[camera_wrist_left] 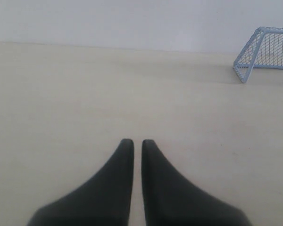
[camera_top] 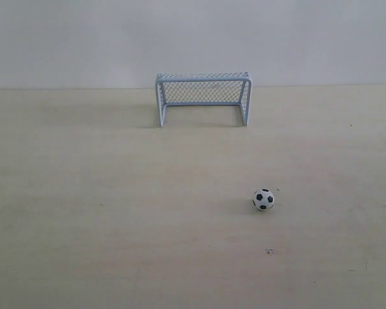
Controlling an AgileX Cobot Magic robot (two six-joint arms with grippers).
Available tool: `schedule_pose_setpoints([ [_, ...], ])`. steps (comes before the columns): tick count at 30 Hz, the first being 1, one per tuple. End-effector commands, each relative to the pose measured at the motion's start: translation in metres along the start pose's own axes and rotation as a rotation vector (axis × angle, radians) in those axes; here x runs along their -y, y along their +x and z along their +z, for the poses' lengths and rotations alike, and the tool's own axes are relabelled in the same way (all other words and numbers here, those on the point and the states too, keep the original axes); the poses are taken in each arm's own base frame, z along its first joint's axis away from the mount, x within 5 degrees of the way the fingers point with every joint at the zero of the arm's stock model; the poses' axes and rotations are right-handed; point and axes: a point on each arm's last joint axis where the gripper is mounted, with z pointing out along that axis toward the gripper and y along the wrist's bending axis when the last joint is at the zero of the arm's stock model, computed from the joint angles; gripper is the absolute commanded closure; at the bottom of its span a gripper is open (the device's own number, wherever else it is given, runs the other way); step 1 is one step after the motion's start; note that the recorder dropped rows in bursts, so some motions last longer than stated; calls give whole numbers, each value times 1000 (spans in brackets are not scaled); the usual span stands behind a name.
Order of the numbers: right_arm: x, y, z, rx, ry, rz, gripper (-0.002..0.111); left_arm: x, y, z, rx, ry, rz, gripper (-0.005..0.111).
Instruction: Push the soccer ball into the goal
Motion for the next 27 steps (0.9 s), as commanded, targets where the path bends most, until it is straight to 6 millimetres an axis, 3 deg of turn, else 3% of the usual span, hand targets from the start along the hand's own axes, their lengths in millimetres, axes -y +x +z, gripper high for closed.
schedule_pose_setpoints([
  [1, -8, -39, -18, 111, -29, 22, 108, 0, -2, -1, 17, 0, -3, 100],
  [10, -17, -75, -35, 330, -107, 46, 108, 0, -2, -1, 17, 0, -3, 100],
  [14, -19, -78, -37, 337, -141, 114, 108, 0, -2, -1, 17, 0, -3, 100],
  [19, -21, -83, -38, 391, -131, -17, 108, 0, -2, -1, 17, 0, -3, 100],
  [24, -22, -83, -19, 332, -116, -44, 108, 0, -2, -1, 17, 0, -3, 100],
  [27, -25, -86, 3, 291, -91, -182, 108, 0, -2, -1, 17, 0, -3, 100],
])
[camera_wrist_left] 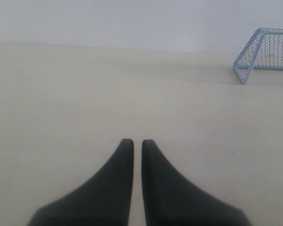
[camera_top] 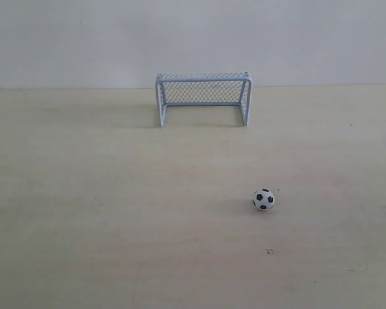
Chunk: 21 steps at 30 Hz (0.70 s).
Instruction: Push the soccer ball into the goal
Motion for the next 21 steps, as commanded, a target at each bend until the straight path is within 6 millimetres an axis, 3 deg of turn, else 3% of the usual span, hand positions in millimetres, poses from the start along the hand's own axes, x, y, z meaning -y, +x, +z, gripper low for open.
schedule_pose_setpoints([
  [1, 0, 6, 34, -88, 6, -179, 108, 0, -2, -1, 15, -1, -3, 100],
  [4, 2, 21, 69, -261, 3, -300, 108, 0, -2, -1, 15, -1, -3, 100],
  [8, -1, 51, 119, -574, -179, -745, 108, 0, -2, -1, 15, -1, -3, 100],
  [13, -24, 95, 162, -901, -767, -1133, 108, 0, -2, -1, 15, -1, -3, 100],
  [16, -33, 120, 179, -985, -1046, -1184, 108, 0, -2, -1, 15, -1, -3, 100],
  [21, -30, 170, 200, -1154, -1208, -1154, 108, 0, -2, -1, 15, -1, -3, 100],
])
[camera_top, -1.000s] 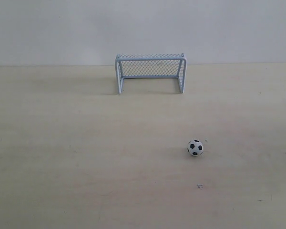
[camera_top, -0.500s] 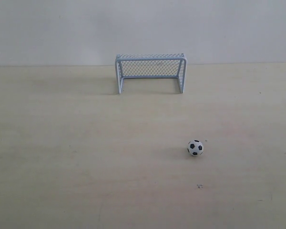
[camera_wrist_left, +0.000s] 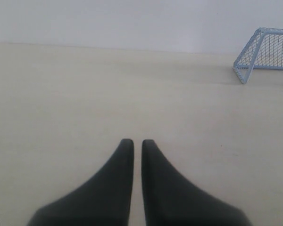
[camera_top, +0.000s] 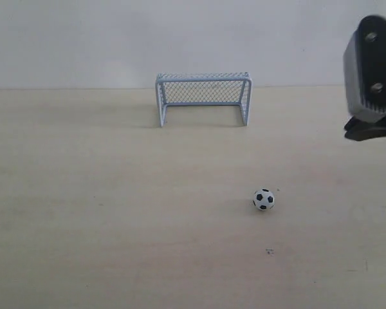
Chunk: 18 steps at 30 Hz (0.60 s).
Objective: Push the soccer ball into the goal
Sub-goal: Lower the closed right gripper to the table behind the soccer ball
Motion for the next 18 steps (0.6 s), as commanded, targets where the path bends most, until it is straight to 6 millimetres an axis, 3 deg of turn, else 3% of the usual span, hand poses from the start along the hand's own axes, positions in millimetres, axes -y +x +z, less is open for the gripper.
schedule_pose_setpoints([
  [1, 5, 7, 44, -44, -180, -86, 108, 0, -2, -1, 15, -1, -3, 100],
  [10, -14, -16, 110, -168, -362, -360, 108, 0, -2, -1, 15, -1, -3, 100],
  [18, -22, -23, 146, -73, -404, -317, 108, 0, -2, -1, 15, -1, -3, 100],
])
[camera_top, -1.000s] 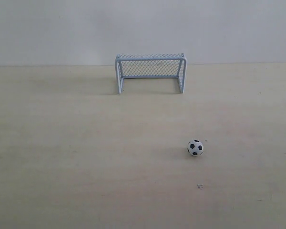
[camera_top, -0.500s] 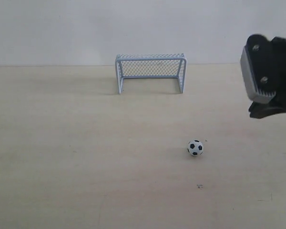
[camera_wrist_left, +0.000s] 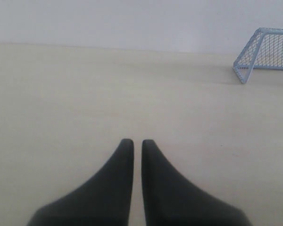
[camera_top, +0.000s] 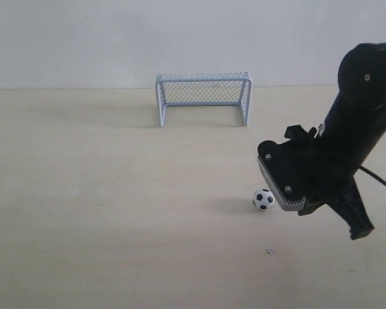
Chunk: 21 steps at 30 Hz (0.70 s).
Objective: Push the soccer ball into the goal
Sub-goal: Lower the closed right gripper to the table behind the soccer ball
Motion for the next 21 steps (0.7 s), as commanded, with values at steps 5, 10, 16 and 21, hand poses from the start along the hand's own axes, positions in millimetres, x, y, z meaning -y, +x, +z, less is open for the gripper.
schedule_pose_setpoints([
  [5, 5, -7, 19, 54, -21, 3, 108, 0, -2, -1, 15, -1, -3, 100],
  [10, 5, -6, 26, 50, -36, -4, 108, 0, -2, -1, 15, -1, -3, 100],
  [16, 7, -7, 34, 62, -30, -1, 108, 0, -2, -1, 15, -1, -3, 100],
  [21, 7, -7, 41, 67, -48, -5, 108, 0, -2, -1, 15, -1, -3, 100],
])
